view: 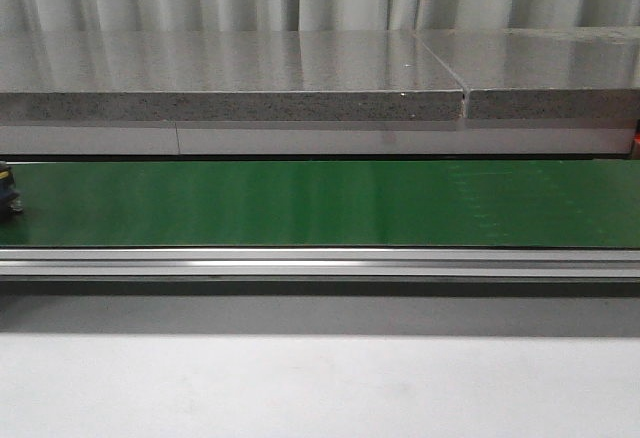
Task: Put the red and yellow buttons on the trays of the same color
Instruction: 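Lower the red button onto the green belt and open the left gripper, then move the left gripper down onto a yellow push button and grasp it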
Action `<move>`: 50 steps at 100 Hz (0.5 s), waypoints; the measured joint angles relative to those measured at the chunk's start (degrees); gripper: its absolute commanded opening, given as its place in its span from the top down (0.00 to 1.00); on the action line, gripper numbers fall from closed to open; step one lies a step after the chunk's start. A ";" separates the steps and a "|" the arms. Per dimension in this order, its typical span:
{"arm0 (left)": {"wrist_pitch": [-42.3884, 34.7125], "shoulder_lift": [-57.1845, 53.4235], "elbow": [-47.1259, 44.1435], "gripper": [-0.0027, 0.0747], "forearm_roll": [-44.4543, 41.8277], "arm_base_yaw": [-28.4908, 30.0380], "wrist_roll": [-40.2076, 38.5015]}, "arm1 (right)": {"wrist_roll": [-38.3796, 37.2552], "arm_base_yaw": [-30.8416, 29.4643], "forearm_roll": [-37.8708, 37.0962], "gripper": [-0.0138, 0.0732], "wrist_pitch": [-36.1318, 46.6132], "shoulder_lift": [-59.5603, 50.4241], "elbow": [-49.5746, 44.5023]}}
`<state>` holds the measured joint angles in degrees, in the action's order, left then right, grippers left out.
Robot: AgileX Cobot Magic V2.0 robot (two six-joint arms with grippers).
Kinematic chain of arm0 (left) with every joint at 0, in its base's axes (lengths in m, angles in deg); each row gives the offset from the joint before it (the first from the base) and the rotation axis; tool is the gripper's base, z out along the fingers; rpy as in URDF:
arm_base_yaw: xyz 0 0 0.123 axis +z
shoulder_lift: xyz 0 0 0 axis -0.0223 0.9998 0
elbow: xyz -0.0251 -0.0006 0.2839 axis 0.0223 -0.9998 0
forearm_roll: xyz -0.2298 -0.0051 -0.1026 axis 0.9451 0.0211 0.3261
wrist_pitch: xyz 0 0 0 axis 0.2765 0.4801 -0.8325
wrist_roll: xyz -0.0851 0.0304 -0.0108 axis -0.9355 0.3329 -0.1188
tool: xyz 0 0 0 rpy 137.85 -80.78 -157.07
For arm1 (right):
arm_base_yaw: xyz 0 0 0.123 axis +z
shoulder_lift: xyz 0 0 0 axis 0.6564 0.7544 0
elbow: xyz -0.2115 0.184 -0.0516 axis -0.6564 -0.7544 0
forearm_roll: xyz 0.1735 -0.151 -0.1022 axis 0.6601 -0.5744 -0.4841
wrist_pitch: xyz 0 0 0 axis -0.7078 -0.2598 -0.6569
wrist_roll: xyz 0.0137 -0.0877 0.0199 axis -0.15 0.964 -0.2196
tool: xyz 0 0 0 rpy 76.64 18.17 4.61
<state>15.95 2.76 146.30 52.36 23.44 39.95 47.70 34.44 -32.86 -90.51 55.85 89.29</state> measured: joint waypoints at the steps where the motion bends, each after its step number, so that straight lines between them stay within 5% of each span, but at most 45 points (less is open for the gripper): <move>1: 0.02 0.15 0.00 0.21 -0.11 0.21 0.00 | 0.00 0.00 0.00 0.92 0.00 0.00 0.00; 50: -8.42 13.14 -0.07 0.21 -0.34 2.67 0.04 | 0.00 0.00 0.00 0.92 0.00 0.00 0.00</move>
<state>7.53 15.90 146.23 52.03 26.11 39.99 47.70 34.44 -32.86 -90.51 55.85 89.29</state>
